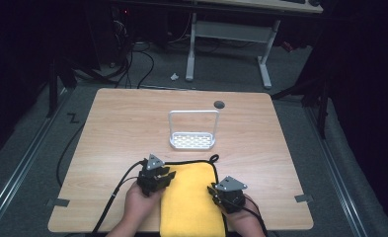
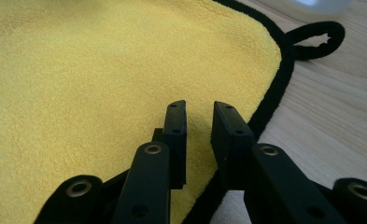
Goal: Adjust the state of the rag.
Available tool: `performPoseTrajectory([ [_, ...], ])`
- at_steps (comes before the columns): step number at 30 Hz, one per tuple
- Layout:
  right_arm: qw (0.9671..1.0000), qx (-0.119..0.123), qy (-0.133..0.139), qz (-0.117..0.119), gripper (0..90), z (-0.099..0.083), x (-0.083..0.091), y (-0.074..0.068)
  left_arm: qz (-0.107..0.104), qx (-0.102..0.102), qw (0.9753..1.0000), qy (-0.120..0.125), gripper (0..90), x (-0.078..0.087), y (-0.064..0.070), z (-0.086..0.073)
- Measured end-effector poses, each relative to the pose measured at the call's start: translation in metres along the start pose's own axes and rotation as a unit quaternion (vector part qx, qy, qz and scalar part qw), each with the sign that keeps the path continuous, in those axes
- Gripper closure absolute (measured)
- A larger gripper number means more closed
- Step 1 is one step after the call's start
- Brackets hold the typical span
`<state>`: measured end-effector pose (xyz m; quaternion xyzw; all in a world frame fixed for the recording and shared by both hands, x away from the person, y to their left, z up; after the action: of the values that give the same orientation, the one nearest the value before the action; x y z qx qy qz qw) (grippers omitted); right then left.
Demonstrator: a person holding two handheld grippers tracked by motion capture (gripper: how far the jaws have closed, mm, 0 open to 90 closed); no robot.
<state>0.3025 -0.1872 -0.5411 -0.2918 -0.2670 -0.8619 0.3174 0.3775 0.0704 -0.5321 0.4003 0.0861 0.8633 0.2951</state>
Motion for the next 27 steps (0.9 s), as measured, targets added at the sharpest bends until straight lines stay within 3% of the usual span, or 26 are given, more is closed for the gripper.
performPoseTrajectory([
  [2, 1.0000, 0.000, 0.001, 0.001, 76.6, 0.000, 0.000, 0.000, -0.004, 0.013, 0.9998, 0.017, 64.8, 0.005, -0.004, 0.004],
  [5, 1.0000, 0.001, 0.003, 0.004, 76.6, 0.000, 0.000, 0.001, 0.010, 0.022, 0.9994, 0.026, 59.1, 0.007, -0.007, 0.010],
  [7, 1.0000, 0.000, 0.003, 0.004, 76.6, 0.000, 0.000, 0.001, 0.023, 0.037, 0.9989, 0.015, 56.1, 0.002, -0.013, 0.011],
  [10, 1.0000, 0.001, 0.002, 0.003, 76.6, 0.000, 0.000, 0.001, 0.012, 0.065, 0.9977, -0.012, 52.5, -0.007, -0.017, 0.010],
  [14, 1.0000, 0.000, 0.003, 0.004, 76.6, 0.000, 0.000, 0.001, 0.011, 0.059, 0.9981, -0.014, 57.8, -0.012, -0.012, 0.006],
  [18, 1.0000, 0.000, 0.003, 0.006, 75.9, 0.000, 0.000, 0.001, -0.001, 0.046, 0.9989, -0.012, 72.7, -0.013, -0.011, 0.003],
  [21, 1.0000, -0.003, 0.004, 0.007, 71.0, 0.000, 0.000, 0.001, -0.021, 0.057, 0.9981, -0.003, 78.7, -0.013, -0.016, -0.001],
  [23, 0.9998, -0.012, 0.009, 0.008, 63.6, 0.001, 0.002, 0.004, -0.028, 0.063, 0.9976, 0.005, 79.6, -0.012, -0.018, -0.003],
  [27, 0.9986, -0.043, 0.028, -0.013, 58.2, 0.008, 0.002, 0.020, -0.028, 0.058, 0.9978, 0.010, 79.2, -0.012, -0.017, -0.005],
])
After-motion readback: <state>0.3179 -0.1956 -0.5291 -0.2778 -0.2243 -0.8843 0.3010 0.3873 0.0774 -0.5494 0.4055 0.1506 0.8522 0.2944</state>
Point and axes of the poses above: each handheld gripper's, and its own axes: x roughly backward along the jaws, z roughly out of its top, y roughly to its right, the point moved 2 cm from there along -x, roughly forward along the jaws, and after that the axes turned 15 degrees about x, right-handed, at the moved point
